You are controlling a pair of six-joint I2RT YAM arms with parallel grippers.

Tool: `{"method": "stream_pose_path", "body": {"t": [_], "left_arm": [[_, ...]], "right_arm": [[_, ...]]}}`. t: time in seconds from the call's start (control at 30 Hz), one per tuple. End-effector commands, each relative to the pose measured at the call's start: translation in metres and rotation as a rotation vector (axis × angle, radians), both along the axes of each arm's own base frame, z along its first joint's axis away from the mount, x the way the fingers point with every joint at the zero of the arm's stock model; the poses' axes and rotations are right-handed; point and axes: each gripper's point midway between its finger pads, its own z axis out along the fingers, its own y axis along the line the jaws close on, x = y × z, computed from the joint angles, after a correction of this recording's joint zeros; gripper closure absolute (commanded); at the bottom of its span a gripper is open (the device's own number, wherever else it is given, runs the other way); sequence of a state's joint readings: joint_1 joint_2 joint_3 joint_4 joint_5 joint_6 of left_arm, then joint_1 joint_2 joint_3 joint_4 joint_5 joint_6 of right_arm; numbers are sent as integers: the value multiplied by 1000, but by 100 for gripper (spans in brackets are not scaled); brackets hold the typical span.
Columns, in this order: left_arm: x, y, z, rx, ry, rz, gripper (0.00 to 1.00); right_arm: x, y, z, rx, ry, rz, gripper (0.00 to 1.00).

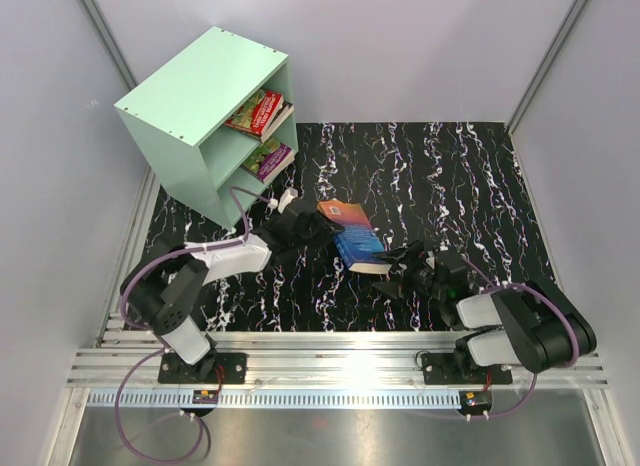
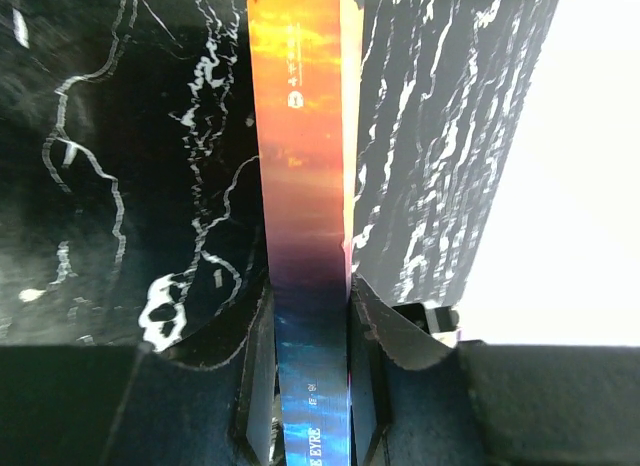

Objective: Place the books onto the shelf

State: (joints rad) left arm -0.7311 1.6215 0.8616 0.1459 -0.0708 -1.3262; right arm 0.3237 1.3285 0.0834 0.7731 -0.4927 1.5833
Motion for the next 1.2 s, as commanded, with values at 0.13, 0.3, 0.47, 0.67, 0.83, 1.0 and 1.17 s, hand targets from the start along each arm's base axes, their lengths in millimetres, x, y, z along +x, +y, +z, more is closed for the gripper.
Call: {"method": "stream_pose_path", "body": {"t": [0.13,0.3,0.47,0.67,0.83,1.0,1.17], "left_arm": [[23,-42,66,-325,-45,31,100],[14,-34,71,-294,-36,73,100],[0,-33,73,-239,-38,79,100],[-19,-36,79,-128,-67,23,100],[-33,-34,91,24,-118,-107,92],[-60,-13,133,132,-202,-200,52],[-84,48,159,244,-294,-146,20]], "right_arm": [[18,6,16,88,-89,-25,0],[29,8,10,128,-90,-51,12],[35,11,3,174,-89,-62,37],[37,11,0,144,-116,-60,100],[42,15,18,123,-188,-28,100],[50,22,50,41,-318,44,100],[66,15,86,-233,-418,69,100]]}}
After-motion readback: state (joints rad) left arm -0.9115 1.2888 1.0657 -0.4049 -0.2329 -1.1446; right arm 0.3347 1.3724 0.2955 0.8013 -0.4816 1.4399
